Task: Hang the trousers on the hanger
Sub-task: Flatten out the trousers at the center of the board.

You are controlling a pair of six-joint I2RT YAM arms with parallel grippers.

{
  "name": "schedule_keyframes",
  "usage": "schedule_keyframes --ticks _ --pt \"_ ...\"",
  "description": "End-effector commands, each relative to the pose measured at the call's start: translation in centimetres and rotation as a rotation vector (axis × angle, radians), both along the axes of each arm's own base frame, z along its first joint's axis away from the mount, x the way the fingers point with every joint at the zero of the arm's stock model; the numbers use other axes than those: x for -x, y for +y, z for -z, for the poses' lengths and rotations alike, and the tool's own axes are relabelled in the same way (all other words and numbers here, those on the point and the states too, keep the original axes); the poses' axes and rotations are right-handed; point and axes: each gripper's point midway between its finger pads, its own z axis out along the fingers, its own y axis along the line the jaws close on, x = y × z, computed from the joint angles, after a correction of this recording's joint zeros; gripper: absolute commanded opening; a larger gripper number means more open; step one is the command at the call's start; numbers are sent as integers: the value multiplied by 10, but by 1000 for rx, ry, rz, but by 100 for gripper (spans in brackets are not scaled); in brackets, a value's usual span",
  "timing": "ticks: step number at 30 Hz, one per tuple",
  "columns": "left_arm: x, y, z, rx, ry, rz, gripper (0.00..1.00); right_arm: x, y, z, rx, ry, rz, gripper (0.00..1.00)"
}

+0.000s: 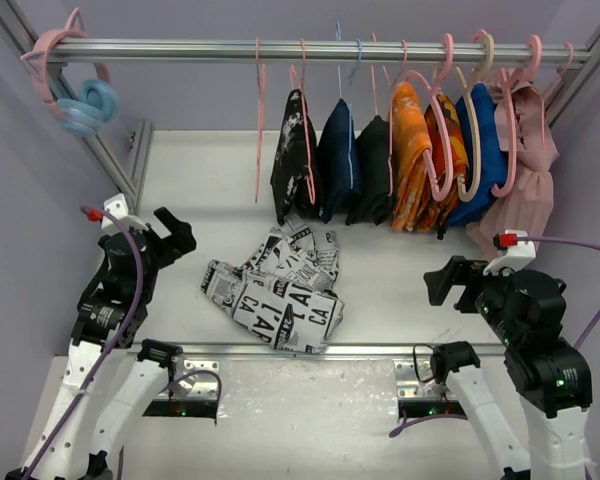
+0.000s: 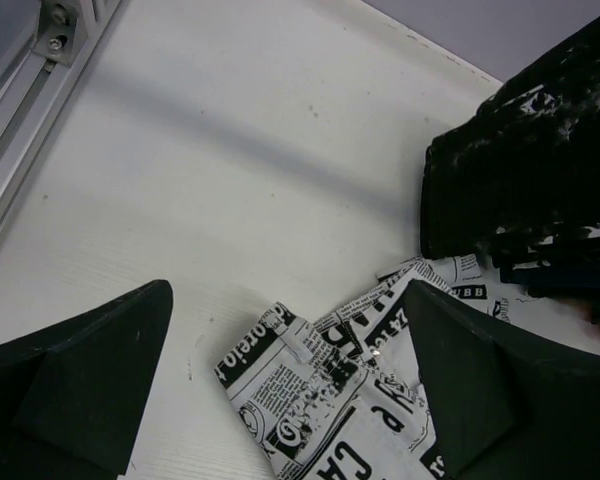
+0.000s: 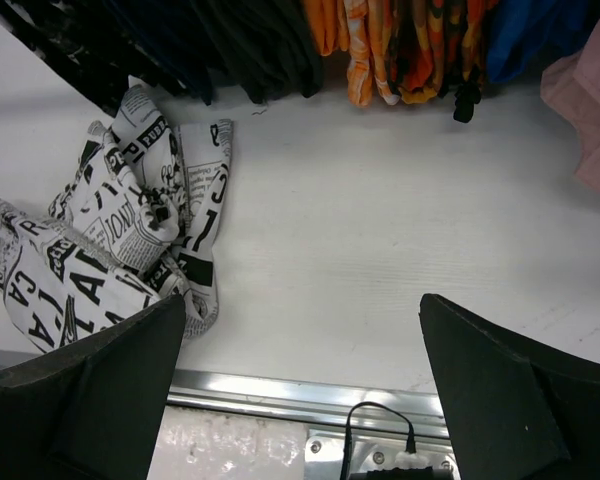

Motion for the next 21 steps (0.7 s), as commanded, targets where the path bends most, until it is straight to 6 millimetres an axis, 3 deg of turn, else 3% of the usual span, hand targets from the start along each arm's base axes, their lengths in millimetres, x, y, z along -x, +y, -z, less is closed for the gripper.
schedule_keyframes --ticks 1,7,10,13,15,17,21 --pt "-3 11 -2 -10 -4 -77 100 -7 -1 -12 13 -66 -4 99" --pt "-3 25 13 -29 76 -180 100 -7 12 -5 13 -54 -88 99" --pt "-10 22 16 -23 124 -188 100 -9 19 4 3 -22 -125 99" --pt "-24 3 18 74 160 -149 100 -12 22 10 -6 8 -137 99" --pt "-33 -24 37 233 177 -108 100 -14 25 16 -14 38 -146 99" --pt "-47 -44 44 313 143 -64 100 -15 28 22 -18 51 -163 99" --pt "-60 -92 87 279 259 -65 100 -16 31 27 -19 55 -180 99"
